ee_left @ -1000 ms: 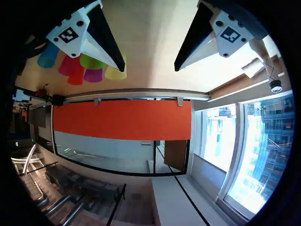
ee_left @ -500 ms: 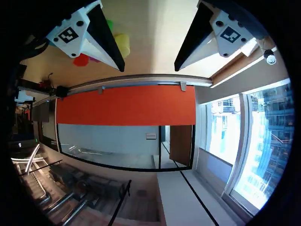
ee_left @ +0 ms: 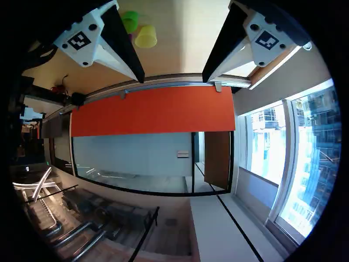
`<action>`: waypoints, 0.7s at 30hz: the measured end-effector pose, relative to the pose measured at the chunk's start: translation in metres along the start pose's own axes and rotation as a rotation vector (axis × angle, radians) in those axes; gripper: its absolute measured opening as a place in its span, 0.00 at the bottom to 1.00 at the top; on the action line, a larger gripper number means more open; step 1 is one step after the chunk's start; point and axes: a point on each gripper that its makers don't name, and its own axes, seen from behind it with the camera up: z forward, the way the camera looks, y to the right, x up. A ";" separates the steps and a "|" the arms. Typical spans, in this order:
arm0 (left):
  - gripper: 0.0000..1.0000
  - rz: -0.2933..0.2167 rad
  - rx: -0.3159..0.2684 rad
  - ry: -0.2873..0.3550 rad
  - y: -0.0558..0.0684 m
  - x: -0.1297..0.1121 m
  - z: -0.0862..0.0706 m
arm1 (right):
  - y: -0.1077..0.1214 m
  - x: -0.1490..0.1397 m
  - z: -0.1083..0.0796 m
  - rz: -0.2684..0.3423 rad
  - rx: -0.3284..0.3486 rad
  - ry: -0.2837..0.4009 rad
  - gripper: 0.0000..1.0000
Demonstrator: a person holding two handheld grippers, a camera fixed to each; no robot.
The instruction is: Pour water
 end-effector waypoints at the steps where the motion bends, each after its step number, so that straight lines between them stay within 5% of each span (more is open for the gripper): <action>1: 0.98 -0.001 -0.005 -0.002 0.000 0.003 0.001 | 0.000 0.003 0.001 -0.001 0.002 0.001 0.99; 12: 0.98 0.002 -0.056 -0.007 0.004 0.016 0.005 | -0.008 0.016 0.004 -0.002 0.052 0.013 0.99; 21: 0.98 -0.008 -0.173 0.003 0.026 0.024 0.006 | -0.041 0.025 -0.004 -0.012 0.209 0.030 0.99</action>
